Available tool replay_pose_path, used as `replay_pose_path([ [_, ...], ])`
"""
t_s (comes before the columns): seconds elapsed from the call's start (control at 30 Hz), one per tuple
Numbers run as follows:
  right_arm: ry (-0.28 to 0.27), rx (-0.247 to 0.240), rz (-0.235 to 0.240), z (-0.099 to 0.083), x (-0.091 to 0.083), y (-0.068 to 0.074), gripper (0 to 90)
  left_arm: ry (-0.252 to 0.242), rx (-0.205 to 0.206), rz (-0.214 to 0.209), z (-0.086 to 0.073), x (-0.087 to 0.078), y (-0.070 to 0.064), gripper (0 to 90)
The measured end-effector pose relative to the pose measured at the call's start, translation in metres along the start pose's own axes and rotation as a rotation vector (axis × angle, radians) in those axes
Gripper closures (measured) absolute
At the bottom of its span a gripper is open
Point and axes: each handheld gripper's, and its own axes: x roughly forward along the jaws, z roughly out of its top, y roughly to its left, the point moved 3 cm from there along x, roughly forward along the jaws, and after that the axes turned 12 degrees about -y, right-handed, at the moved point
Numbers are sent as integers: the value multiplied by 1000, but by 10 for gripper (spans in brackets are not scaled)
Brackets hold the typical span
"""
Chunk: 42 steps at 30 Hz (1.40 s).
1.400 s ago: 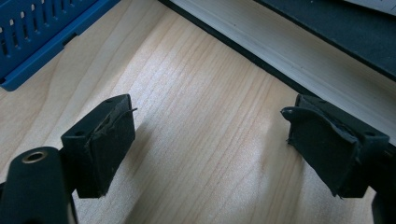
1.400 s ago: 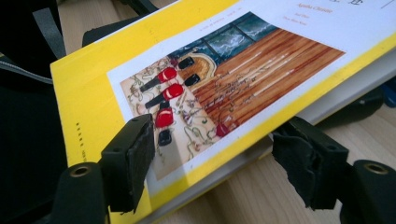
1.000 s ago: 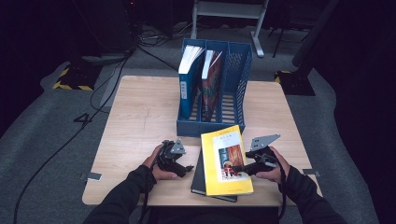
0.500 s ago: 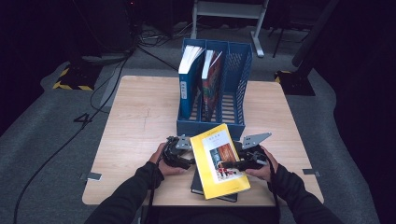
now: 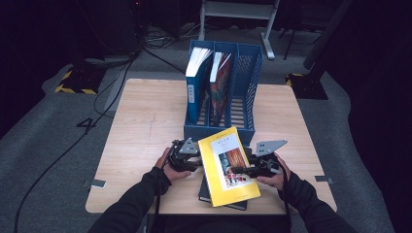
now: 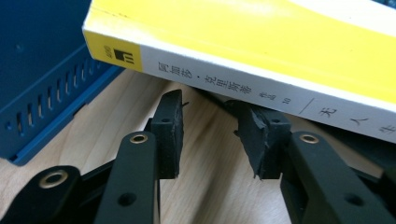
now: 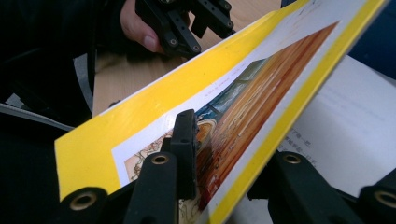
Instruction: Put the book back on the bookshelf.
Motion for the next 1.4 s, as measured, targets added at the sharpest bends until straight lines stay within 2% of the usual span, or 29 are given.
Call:
replay_pose_path([
  [0.07, -12, -14, -2, 1, -2, 2, 724, -5, 4, 2, 1, -1, -1, 618],
  [0.13, -20, -30, -8, 3, -3, 5, 730, -23, -10, -1, 3, -2, 0, 614],
  [0.23, -33, -44, -9, 4, -6, 7, 731, -30, -18, 9, 6, -3, 2, 572],
  [0.33, -45, -51, -14, 5, -8, 10, 734, -48, -6, 6, 9, -5, 0, 568],
  [0.4, -57, -59, -13, 6, -11, 12, 737, -61, -7, 21, 12, -6, 0, 566],
  [0.47, -65, -66, -14, 7, -12, 14, 739, -71, -23, 16, 14, -6, 1, 557],
  [0.53, -68, -75, -20, 7, -14, 16, 739, -75, -8, 22, 18, -6, 0, 549],
  [0.73, -100, -96, -9, 11, -21, 18, 741, -125, -9, -4, 28, -11, -3, 566],
  [0.8, -114, -101, -2, 13, -24, 18, 741, -158, -15, -30, 33, -14, -4, 597],
  [0.97, -130, -126, 0, 16, -29, 19, 744, -197, 20, -50, 47, -17, -8, 681],
  [1.13, -132, -149, -14, 18, -30, 22, 762, -234, 29, -66, 56, -18, -10, 788],
  [1.3, -125, -164, -33, 19, -30, 21, 776, -272, 31, -98, 67, -20, -13, 824],
  [1.4, -132, -175, -41, 20, -30, 21, 782, -291, 42, -101, 72, -22, -13, 832],
])
